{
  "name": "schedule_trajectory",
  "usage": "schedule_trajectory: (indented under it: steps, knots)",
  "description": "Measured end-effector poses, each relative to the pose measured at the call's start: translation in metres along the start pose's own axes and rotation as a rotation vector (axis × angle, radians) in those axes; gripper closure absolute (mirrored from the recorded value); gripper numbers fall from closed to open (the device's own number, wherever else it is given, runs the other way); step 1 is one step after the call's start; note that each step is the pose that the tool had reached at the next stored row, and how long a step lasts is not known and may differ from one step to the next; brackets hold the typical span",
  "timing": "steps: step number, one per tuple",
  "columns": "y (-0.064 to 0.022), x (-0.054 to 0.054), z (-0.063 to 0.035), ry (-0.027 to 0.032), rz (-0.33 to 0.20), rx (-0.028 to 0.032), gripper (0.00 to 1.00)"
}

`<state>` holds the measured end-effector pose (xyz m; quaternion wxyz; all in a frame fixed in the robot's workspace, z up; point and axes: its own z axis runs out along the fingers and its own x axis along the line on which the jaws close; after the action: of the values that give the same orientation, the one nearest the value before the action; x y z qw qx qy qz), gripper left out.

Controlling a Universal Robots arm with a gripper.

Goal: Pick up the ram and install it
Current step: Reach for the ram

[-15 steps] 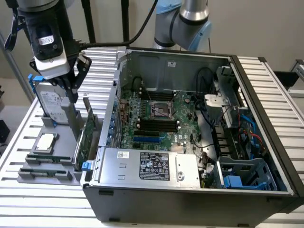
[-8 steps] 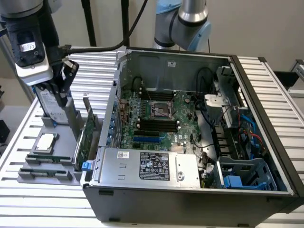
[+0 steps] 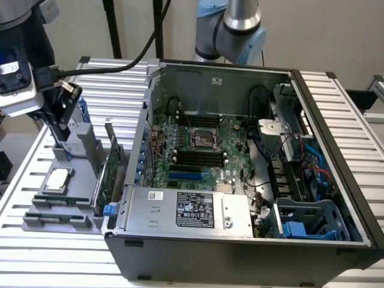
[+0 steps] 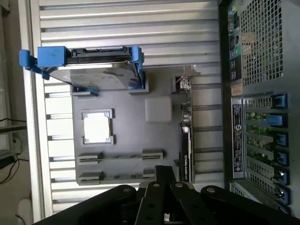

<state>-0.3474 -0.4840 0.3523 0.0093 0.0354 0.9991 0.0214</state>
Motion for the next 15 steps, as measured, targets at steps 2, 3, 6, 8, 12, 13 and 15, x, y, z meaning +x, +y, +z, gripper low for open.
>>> schedule_trajectory:
  steps: [2,3,6,8,12,13,15]
  knots:
    - [-0.0022,0.008,0.0015,0.0003,0.0,0.0007,1.0]
    - [-0.0032,0.011,0.0022,0.0005,0.0,0.001,1.0]
    - [-0.0065,0.022,0.0044,0.0011,0.0,0.0022,1.0]
    - [-0.0085,0.03,0.0058,0.0015,0.0,0.0031,1.0]
    - [-0.0119,0.045,0.0081,0.0021,0.0,0.0081,1.0]
    - [-0.0125,0.048,0.0084,0.0018,0.0,0.0109,1.0]
    - [-0.0139,0.051,0.0088,0.0016,0.0,0.0166,1.0]
